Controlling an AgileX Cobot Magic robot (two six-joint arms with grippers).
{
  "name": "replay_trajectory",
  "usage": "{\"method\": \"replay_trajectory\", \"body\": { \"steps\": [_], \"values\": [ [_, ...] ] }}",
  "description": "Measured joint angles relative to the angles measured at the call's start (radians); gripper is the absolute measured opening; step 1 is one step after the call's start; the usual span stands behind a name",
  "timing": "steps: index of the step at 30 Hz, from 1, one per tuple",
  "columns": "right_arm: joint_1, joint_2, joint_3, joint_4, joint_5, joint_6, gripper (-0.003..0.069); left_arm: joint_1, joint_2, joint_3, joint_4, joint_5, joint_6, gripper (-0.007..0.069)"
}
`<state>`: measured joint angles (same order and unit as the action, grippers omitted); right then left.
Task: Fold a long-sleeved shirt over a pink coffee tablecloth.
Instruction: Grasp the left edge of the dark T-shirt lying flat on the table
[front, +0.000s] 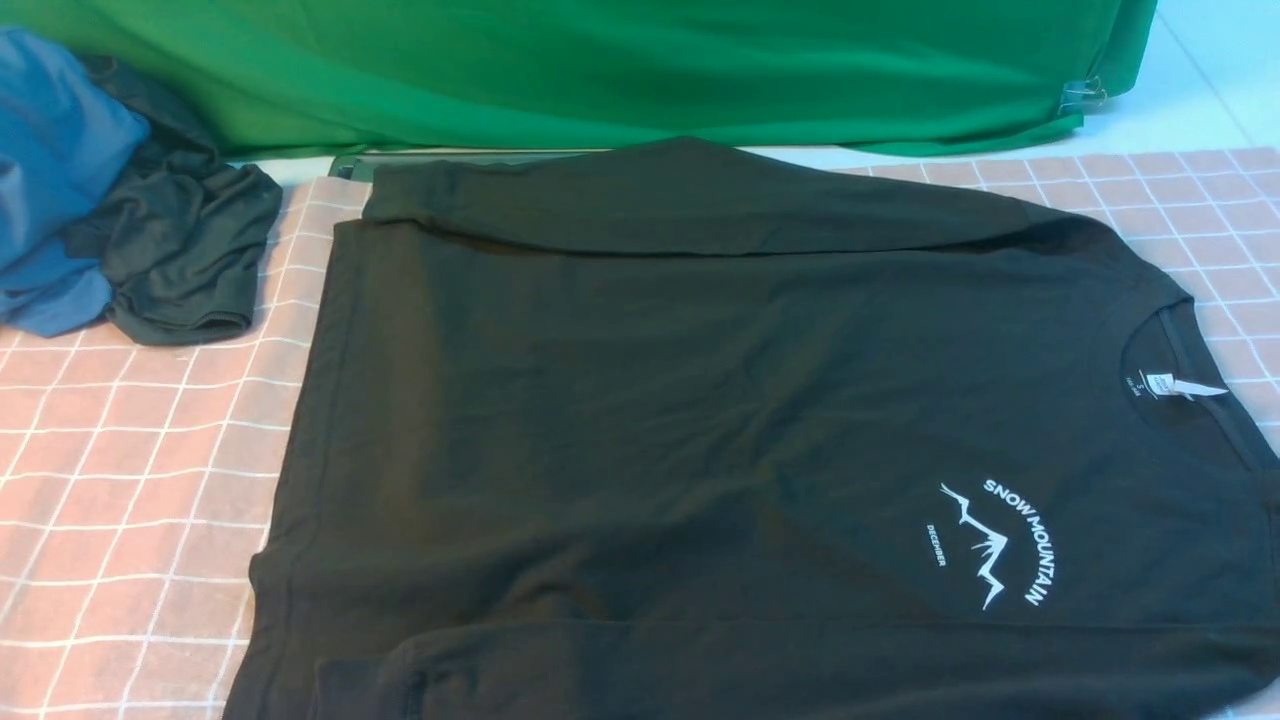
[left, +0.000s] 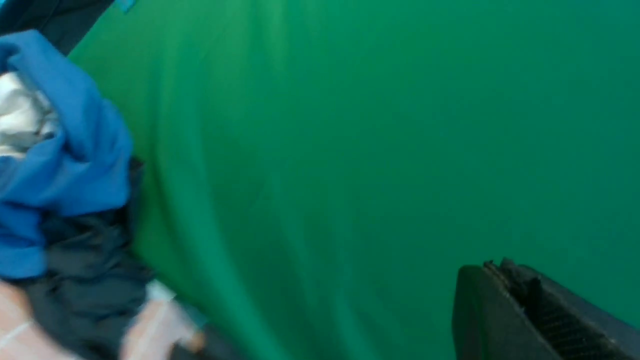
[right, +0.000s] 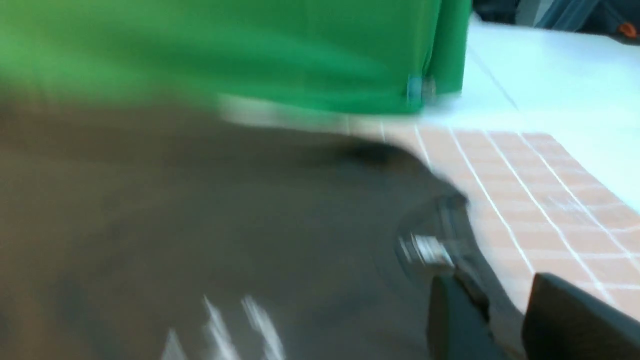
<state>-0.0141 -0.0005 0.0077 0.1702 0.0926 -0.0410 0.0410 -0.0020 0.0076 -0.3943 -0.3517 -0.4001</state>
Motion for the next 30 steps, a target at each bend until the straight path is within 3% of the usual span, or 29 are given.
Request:
{"method": "replay_trajectory", "body": {
  "steps": [2,4,5,7,11,12,14,16,18,20,22,24,27,30],
  "values": [
    [0.0,0.0,0.0,0.028,-0.093,0.147,0.0248,0.0,0.0,0.0,0.0,-0.121,-0.148,0.0014],
    [0.0,0.0,0.0,0.035,-0.13,0.223,0.0248,0.0,0.0,-0.001,0.0,-0.173,-0.204,0.0014],
    [0.0,0.0,0.0,0.041,-0.189,0.33,0.0248,0.0,-0.001,-0.034,-0.001,-0.197,-0.264,0.0014],
    [0.0,0.0,0.0,0.043,-0.228,0.411,0.0248,0.0,0.017,-0.122,0.01,-0.144,-0.288,0.0014],
    [0.0,0.0,0.0,0.043,-0.262,0.434,0.0248,0.0,0.16,-0.427,0.136,0.2,-0.301,0.0014],
    [0.0,0.0,0.0,0.043,-0.265,0.435,0.0248,0.0,0.171,-0.427,0.147,0.224,-0.301,0.0014],
    [0.0,0.0,0.0,0.043,-0.31,0.441,0.0248,0.0,0.351,-0.657,0.245,0.598,-0.265,0.0014],
    [0.003,0.0,-0.014,0.045,-0.308,0.464,0.024,0.0,0.507,-0.797,0.259,0.86,-0.156,0.0014],
    [0.018,0.004,-0.07,0.047,-0.191,0.473,0.0196,0.0,0.663,-0.882,0.234,1.046,-0.024,0.0014],
    [0.045,0.049,-0.201,0.047,-0.012,0.403,0.0099,0.0,0.807,-0.918,0.162,1.192,0.111,0.0014],
    [0.062,0.086,-0.269,0.047,0.066,0.342,0.0066,0.0,0.874,-0.916,0.12,1.231,0.155,0.0014],
    [0.112,0.23,-0.455,0.047,0.246,0.195,0.0038,-0.022,1.019,-0.876,0.032,1.267,0.248,0.0012],
    [0.156,0.4,-0.62,0.046,0.423,0.098,0.0037,-0.109,1.14,-0.795,0.041,1.253,0.25,0.0012],
    [0.212,0.628,-0.778,0.046,0.64,-0.026,0.0037,-0.277,1.222,-0.708,0.184,1.217,0.082,0.0012]
  ]
}}
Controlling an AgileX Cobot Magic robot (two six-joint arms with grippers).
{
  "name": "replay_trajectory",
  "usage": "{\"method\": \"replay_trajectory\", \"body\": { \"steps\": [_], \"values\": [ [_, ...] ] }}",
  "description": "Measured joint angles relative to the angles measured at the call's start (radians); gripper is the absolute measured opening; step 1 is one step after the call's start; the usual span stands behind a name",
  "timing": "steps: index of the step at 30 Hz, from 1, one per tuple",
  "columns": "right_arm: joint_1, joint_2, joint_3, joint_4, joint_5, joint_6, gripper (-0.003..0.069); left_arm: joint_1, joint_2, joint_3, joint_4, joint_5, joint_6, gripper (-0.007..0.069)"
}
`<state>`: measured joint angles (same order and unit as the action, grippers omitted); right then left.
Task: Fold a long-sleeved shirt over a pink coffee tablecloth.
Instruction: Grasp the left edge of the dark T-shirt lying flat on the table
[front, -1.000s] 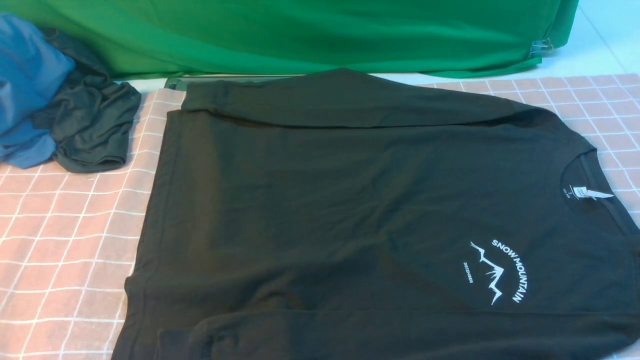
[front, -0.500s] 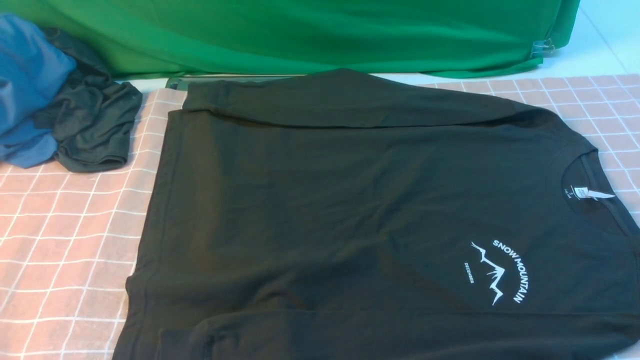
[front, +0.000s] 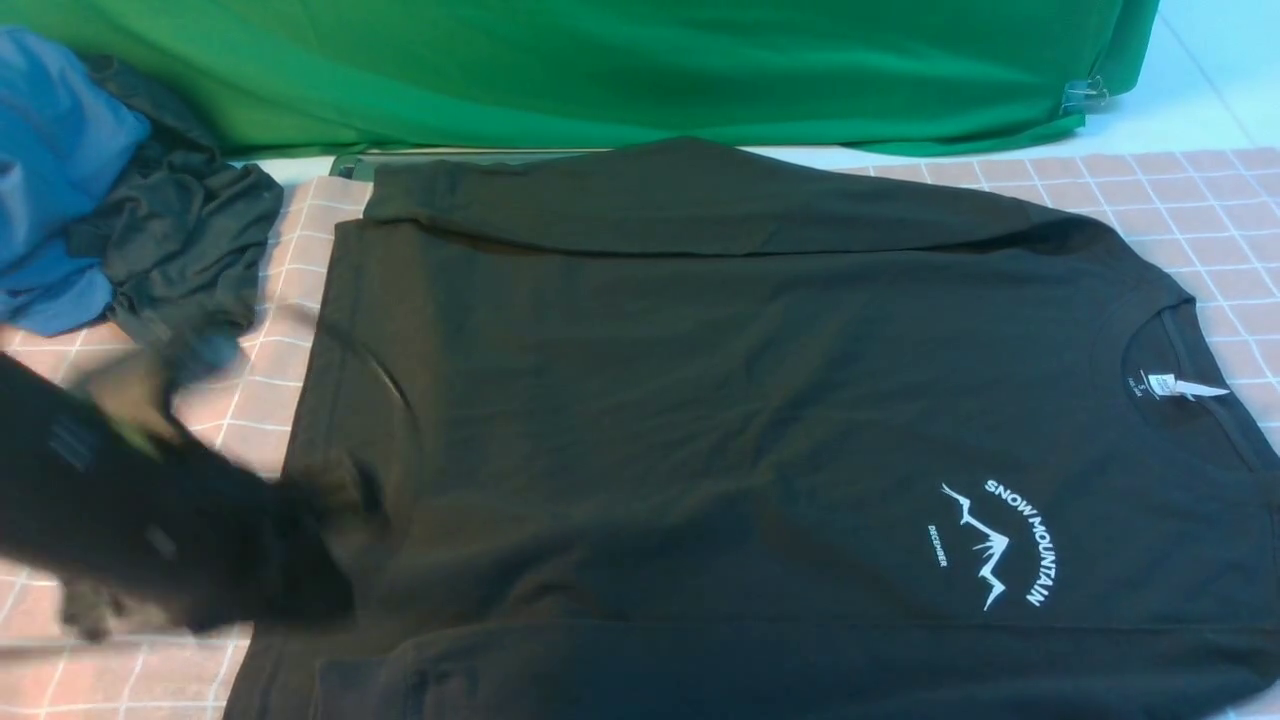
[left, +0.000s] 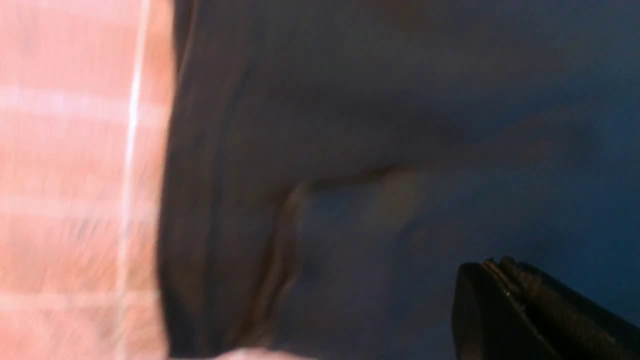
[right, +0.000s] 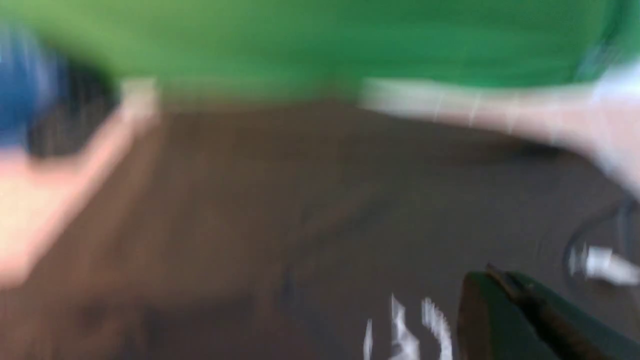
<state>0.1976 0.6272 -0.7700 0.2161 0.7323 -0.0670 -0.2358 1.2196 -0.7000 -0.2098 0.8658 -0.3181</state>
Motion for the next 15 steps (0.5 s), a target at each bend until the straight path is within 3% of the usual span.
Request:
{"method": "replay_trajectory", "body": {
  "steps": [4,10,15],
  "values": [
    [0.043,0.143,-0.041,0.007,0.08,-0.074,0.0037,-0.151,0.041,0.042,0.192,-0.046,-0.22,0.0012],
    [0.063,0.211,-0.041,0.02,0.087,-0.097,0.0037,-0.195,0.047,0.044,0.264,-0.131,-0.287,0.0027],
    [0.067,0.217,-0.041,0.021,0.078,-0.102,0.0037,-0.195,0.052,0.081,0.335,-0.17,-0.329,0.0198]
  ]
}}
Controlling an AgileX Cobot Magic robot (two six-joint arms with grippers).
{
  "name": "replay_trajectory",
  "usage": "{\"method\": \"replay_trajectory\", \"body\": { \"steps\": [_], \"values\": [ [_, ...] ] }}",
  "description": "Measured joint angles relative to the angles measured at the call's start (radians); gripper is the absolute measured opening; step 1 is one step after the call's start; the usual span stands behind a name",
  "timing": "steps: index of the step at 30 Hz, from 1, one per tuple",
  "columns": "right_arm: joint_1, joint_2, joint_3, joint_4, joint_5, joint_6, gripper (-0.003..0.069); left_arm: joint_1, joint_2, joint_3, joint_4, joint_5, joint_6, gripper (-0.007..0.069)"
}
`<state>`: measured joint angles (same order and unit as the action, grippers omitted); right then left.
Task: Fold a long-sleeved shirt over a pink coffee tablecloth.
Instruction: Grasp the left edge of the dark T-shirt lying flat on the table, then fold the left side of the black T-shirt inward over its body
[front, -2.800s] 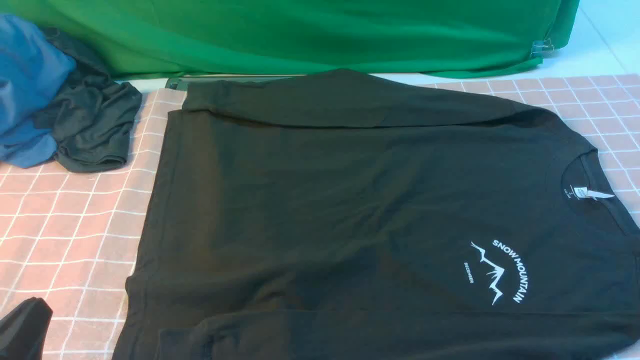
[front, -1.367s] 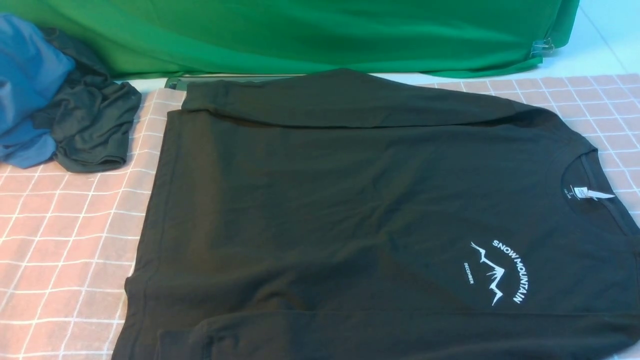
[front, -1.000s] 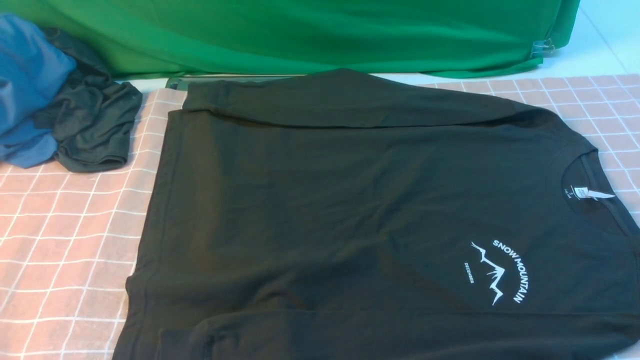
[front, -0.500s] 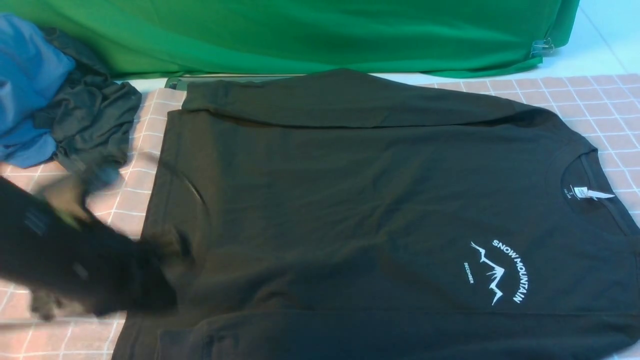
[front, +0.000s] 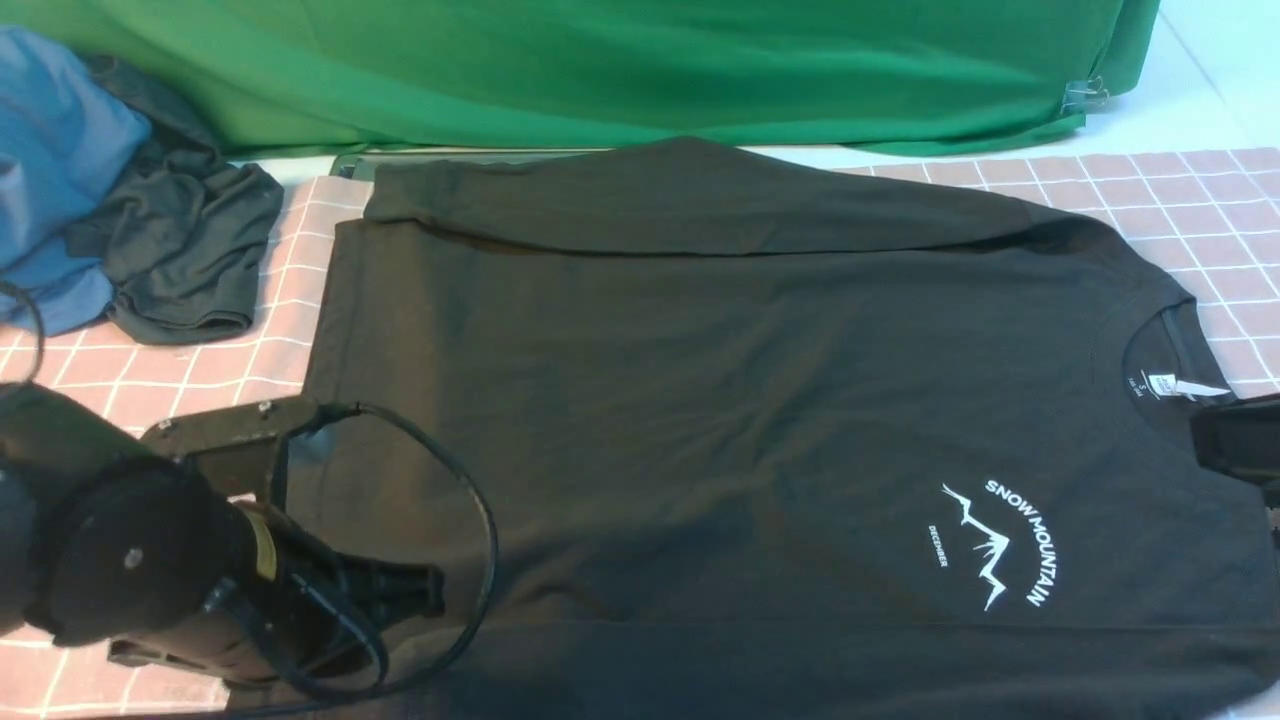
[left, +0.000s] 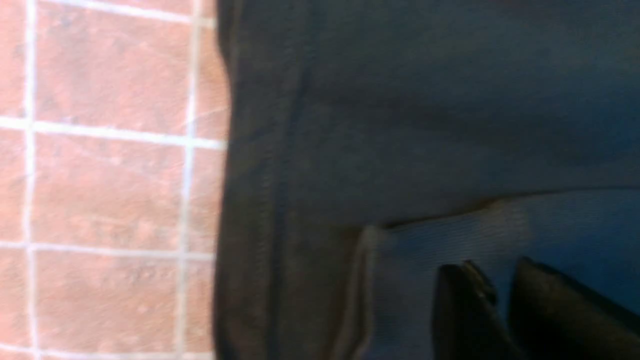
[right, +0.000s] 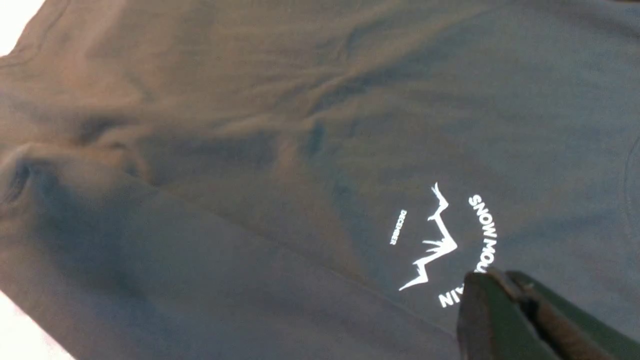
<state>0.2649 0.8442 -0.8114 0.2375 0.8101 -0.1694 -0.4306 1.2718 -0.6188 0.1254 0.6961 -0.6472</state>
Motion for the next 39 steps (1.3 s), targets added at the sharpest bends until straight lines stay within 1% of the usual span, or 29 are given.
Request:
{"method": "replay_trajectory", "body": {
  "steps": [1,5,6,7,8,9,11,14,15,16,17,19,20,21,22,23,24,25,26,30,33,39],
  "values": [
    [0.0,0.0,0.0,0.0,-0.001,-0.001,0.0037,0.0,0.004,0.006,0.01,0.0,-0.006,0.0217],
    [0.0,0.0,0.0,0.001,-0.001,-0.008,0.0037,0.0,0.038,0.041,0.069,-0.024,-0.055,0.0422],
    [0.0,0.0,0.0,0.001,-0.001,-0.009,0.0037,0.0,0.04,0.041,0.07,-0.026,-0.056,0.0432],
    [0.0,0.0,0.0,0.001,-0.001,-0.015,0.0037,0.0,0.05,0.049,0.074,-0.043,-0.058,0.0475],
    [0.0,0.0,0.0,0.001,-0.002,-0.019,0.0037,0.0,0.067,0.062,0.076,-0.081,-0.061,0.0535],
    [0.0,0.0,0.0,0.001,-0.003,-0.019,0.0037,0.0,0.078,0.066,0.076,-0.106,-0.061,0.0565],
    [0.0,0.0,0.0,0.001,-0.004,-0.02,0.0037,0.0,0.099,0.069,0.076,-0.138,-0.064,0.0598],
    [0.0,0.0,0.0,0.001,-0.004,-0.02,0.0037,0.0,0.122,0.069,0.076,-0.16,-0.065,0.0606],
    [0.0,0.0,0.0,0.001,-0.004,-0.021,0.0037,0.0,0.131,0.069,0.076,-0.163,-0.065,0.0599],
    [0.0,0.0,0.0,0.001,-0.004,-0.021,0.0037,0.0,0.144,0.069,0.076,-0.169,-0.065,0.0559],
    [0.0,0.0,0.0,0.001,-0.004,-0.021,0.0037,0.0,0.147,0.069,0.076,-0.171,-0.065,0.0545],
    [0.0,0.0,0.0,0.001,-0.005,-0.022,0.0037,0.0,0.158,0.067,0.065,-0.183,-0.05,0.0427],
    [0.0,0.0,0.0,0.001,-0.005,-0.022,0.0037,0.0,0.16,0.065,0.05,-0.186,-0.035,0.0348],
    [0.0,0.0,0.0,0.001,-0.005,-0.022,0.0037,0.0,0.16,0.064,0.047,-0.186,-0.035,0.0348],
    [0.0,0.0,0.0,0.001,-0.005,-0.022,0.0037,0.0,0.162,0.06,0.029,-0.185,0.001,0.024],
    [0.0,0.0,0.0,0.001,-0.005,-0.022,0.0037,0.0,0.162,0.055,0.014,-0.177,0.024,0.016],
    [0.0,0.0,0.0,0.001,-0.005,-0.022,0.0037,0.0,0.162,0.051,0.006,-0.166,0.04,0.0099],
    [0.0,0.0,0.0,0.001,-0.005,-0.022,0.0037,0.0,0.159,0.044,-0.001,-0.143,0.057,0.0063],
    [0.0,0.0,0.0,0.001,-0.005,-0.022,0.0037,0.0,0.154,0.033,-0.006,-0.111,0.067,0.0046],
    [0.0,0.0,0.0,0.001,-0.005,-0.022,0.0037,0.0,0.101,-0.018,-0.011,0.001,0.081,0.0045],
    [0.0,0.0,-0.001,0.001,-0.005,-0.022,0.0037,0.0,0.057,-0.058,-0.011,0.035,0.081,0.0046],
    [0.0,0.0,-0.001,0.001,-0.017,-0.022,0.0037,0.0,-0.025,-0.226,-0.031,0.099,0.081,0.0046]
  ]
}}
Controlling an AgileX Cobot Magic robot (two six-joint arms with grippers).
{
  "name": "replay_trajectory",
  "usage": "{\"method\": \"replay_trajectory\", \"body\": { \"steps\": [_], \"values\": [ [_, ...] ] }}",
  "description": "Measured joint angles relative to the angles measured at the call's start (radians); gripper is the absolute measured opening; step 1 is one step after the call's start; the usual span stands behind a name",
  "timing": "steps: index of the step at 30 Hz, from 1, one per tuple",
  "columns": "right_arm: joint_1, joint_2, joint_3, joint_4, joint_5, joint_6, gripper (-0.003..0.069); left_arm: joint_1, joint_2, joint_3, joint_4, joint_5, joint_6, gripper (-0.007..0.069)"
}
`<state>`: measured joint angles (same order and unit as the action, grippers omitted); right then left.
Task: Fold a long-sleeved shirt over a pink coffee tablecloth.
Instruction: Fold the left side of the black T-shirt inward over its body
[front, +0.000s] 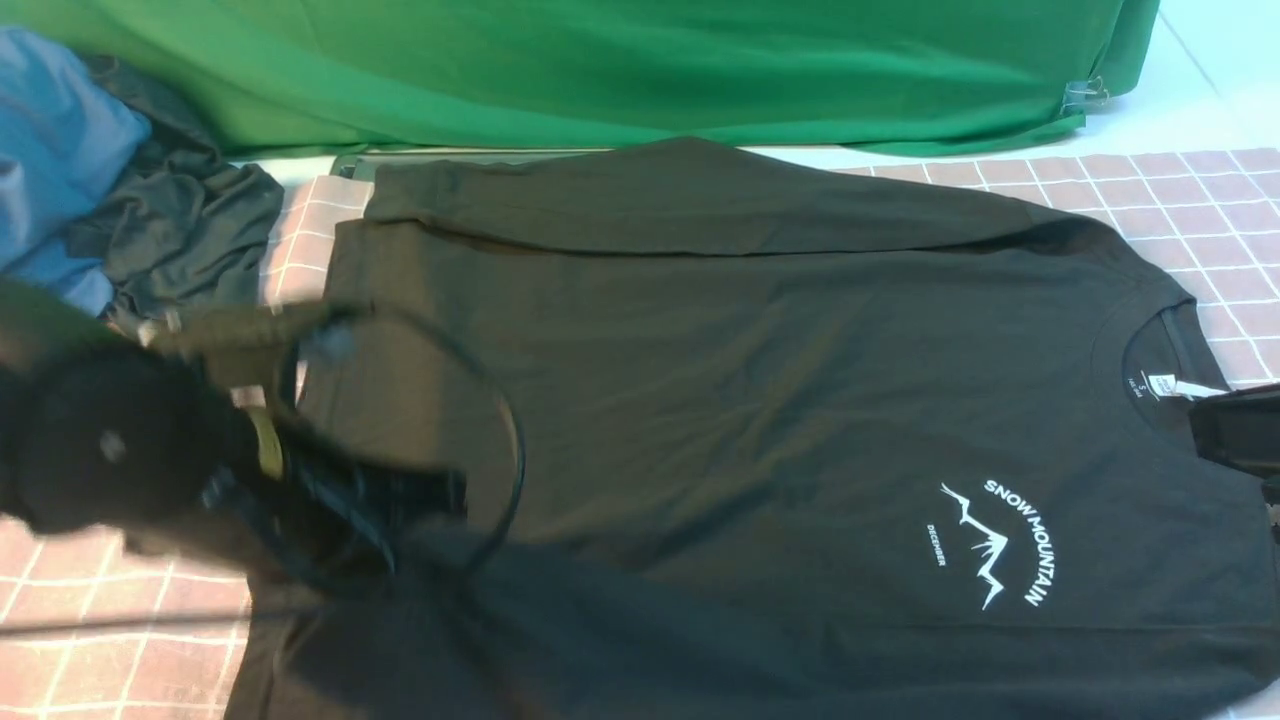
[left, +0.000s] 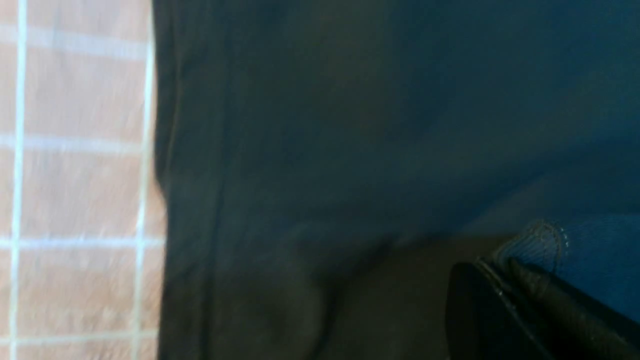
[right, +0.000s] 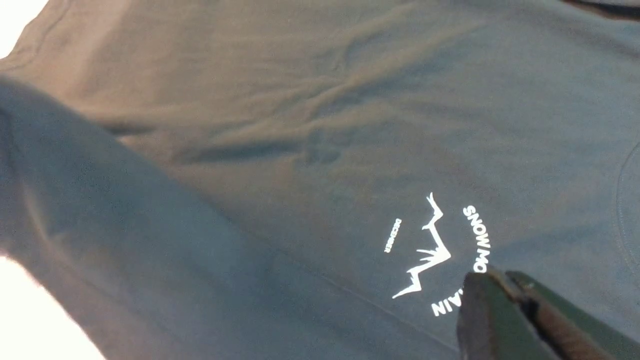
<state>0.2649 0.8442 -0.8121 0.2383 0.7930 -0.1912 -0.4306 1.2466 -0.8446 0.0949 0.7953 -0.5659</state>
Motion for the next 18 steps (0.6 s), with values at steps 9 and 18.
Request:
{"method": "replay_trajectory", "body": {
  "steps": [9,18],
  "values": [
    [0.0,0.0,0.0,0.0,-0.014,0.003,0.0037,0.0,0.028,-0.204,0.107,-0.03,-0.005,0.0046],
    [0.0,0.0,0.0,0.0,-0.028,0.003,0.0039,0.043,0.178,-0.29,0.186,-0.089,-0.067,0.0046]
  ]
}}
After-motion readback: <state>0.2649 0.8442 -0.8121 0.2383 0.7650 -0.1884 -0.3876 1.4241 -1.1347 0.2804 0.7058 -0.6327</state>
